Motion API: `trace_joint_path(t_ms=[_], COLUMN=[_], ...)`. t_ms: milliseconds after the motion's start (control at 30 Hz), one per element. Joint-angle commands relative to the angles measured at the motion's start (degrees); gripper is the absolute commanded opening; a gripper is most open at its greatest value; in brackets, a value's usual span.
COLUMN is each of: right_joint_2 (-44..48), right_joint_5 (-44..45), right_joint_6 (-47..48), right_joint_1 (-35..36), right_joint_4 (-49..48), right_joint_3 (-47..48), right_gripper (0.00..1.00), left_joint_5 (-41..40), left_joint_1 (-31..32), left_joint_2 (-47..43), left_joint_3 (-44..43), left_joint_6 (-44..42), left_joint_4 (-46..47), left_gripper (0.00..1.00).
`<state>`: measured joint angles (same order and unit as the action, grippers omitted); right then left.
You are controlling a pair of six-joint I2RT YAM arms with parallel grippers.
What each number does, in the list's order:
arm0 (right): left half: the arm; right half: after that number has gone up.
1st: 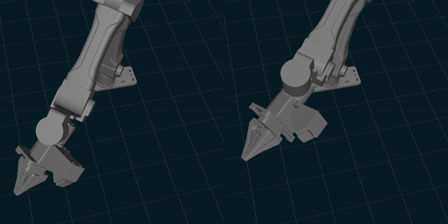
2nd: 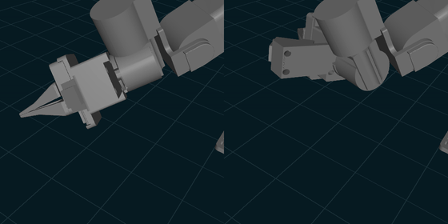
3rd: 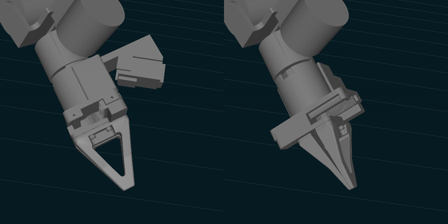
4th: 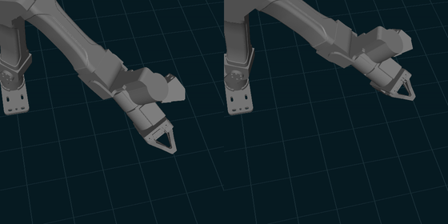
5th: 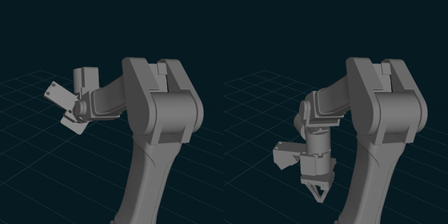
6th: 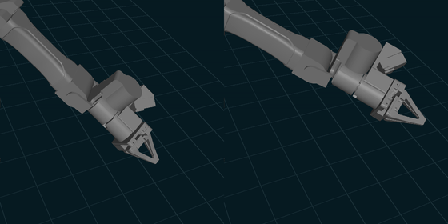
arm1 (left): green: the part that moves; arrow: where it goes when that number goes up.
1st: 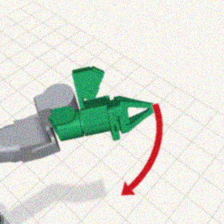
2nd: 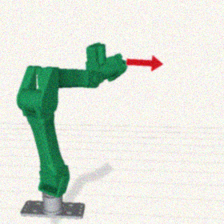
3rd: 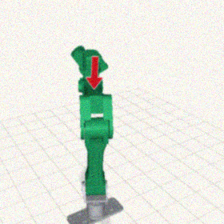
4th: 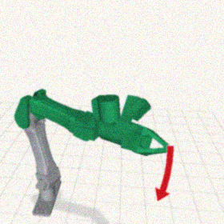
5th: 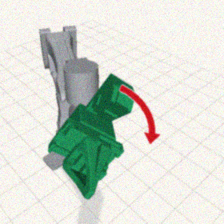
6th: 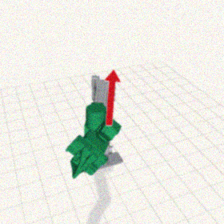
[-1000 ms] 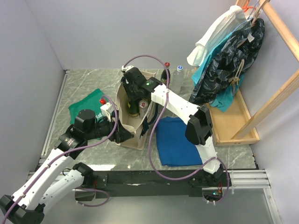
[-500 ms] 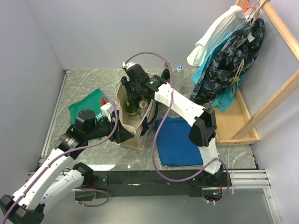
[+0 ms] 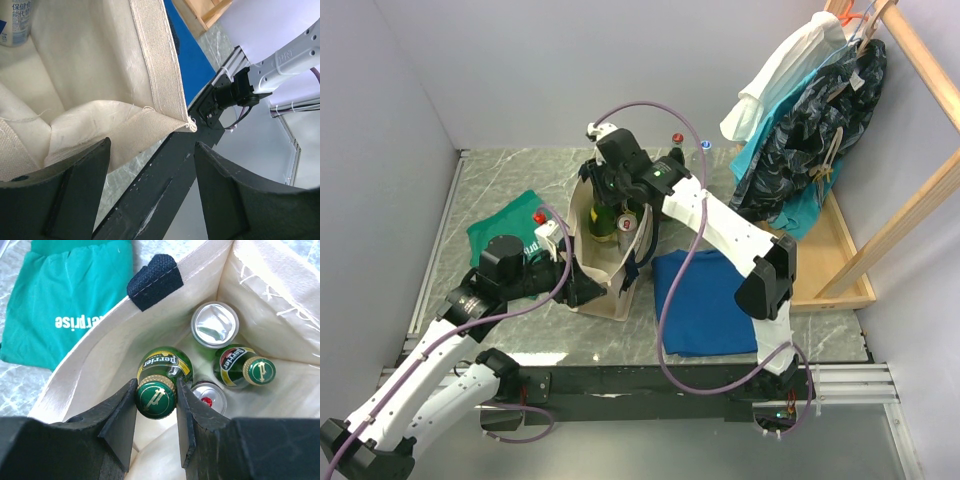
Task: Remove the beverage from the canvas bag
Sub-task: Take out the drink from the canvas bag.
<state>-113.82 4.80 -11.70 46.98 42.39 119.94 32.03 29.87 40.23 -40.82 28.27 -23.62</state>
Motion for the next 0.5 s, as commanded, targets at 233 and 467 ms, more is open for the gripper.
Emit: trace_joint_path(t_ms=[233, 467], right_joint_2=[11.0, 13.6], right_joint_5=[-0.7, -1.5], right_joint_6=[0.0, 0.3], right_joint_1=[0.8, 1.8], right_joint_4=[-4.6, -4.9], right_joint_3=[2.9, 3.2], right_gripper=[0.00, 0.00], left_joint_5=[-0.7, -0.9], left_joint_1=[0.5, 0.5], left_joint_2=[-1.0, -0.7], left_joint_3=[0.9, 1.0], left_joint_6=[0.9, 1.0], left_joint_4=[-2.2, -2.2], left_gripper=[0.75, 0.75])
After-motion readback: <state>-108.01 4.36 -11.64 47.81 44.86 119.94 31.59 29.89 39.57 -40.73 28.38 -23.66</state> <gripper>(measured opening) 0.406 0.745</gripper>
